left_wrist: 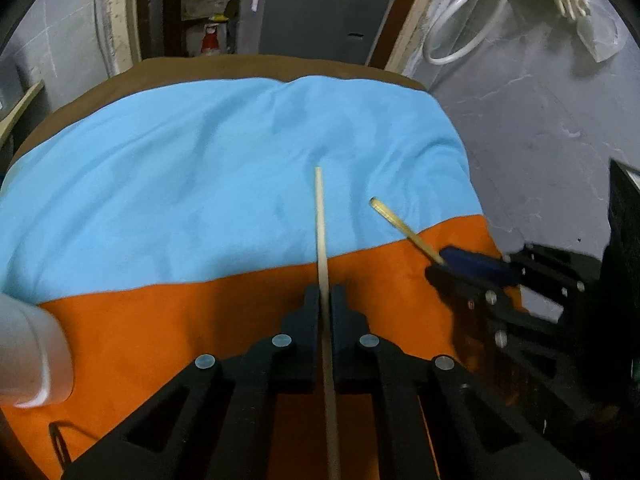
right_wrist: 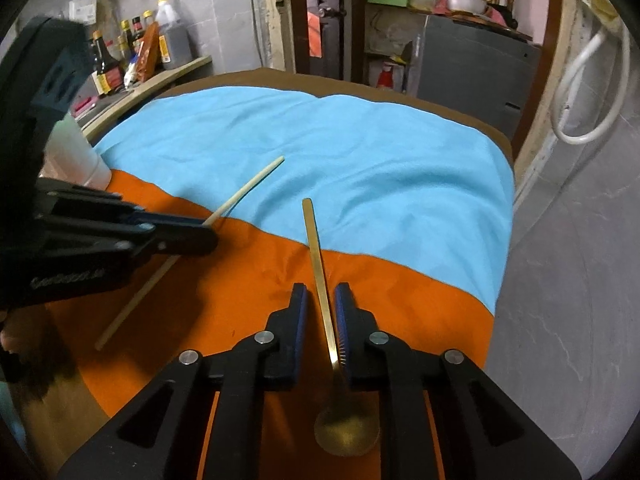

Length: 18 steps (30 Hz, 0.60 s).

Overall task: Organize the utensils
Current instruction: 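Close the left tool on the wooden chopstick while the right tool grasps the gold spoon, then lift the chopstick with the left tool while the right tool carries the gold spoon to the caddy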

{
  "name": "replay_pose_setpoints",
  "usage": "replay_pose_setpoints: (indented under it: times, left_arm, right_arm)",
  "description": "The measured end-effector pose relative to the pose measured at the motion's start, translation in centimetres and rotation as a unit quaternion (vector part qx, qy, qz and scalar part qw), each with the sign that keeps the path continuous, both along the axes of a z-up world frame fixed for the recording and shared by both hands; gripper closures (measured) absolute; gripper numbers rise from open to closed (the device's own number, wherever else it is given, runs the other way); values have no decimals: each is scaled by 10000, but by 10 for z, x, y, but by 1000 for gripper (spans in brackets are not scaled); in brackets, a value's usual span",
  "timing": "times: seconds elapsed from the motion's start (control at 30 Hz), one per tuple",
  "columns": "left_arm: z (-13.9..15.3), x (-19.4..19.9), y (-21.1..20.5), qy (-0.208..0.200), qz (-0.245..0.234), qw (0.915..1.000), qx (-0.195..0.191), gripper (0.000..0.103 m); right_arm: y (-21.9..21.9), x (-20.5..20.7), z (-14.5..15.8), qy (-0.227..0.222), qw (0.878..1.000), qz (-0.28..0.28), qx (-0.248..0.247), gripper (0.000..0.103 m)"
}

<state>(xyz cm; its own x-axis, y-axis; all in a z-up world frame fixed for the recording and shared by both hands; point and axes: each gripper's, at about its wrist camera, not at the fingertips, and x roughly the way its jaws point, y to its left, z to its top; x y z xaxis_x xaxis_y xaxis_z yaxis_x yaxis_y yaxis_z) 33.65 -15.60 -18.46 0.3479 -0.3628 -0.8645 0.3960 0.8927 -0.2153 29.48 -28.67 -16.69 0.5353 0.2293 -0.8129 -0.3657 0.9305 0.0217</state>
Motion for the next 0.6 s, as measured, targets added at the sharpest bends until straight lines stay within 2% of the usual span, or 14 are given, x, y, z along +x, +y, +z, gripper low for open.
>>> replay_pose_setpoints:
  times: [0.2,0.3,0.37,0.43,0.53,0.6]
  left_arm:
    - [0,6,-3,339,-129,9992,156,100]
    - [2,8,-6,380,-125,9989,234,100]
    - [3,6,-3,343,-62,9992,183,100]
    - [6,-1,3,278,-27,9996,-99,101]
    - [18,-17,17,-85,89,9993,-344,101]
    - [27,-28,27,-344,223,9977,-548,101]
  right_arm:
    - [7,25,1,426,9990,-135,42,91]
    - [14,35,2,578,9981,-177,-70,92]
    - [18,36,3,594,9980,-182,-103,96]
    - [18,33,3,544,9983,-204,-38,99]
    - [5,22,7,439,9962,-318,686,100]
    - [0,6,15,162,9933,-351,1089,100]
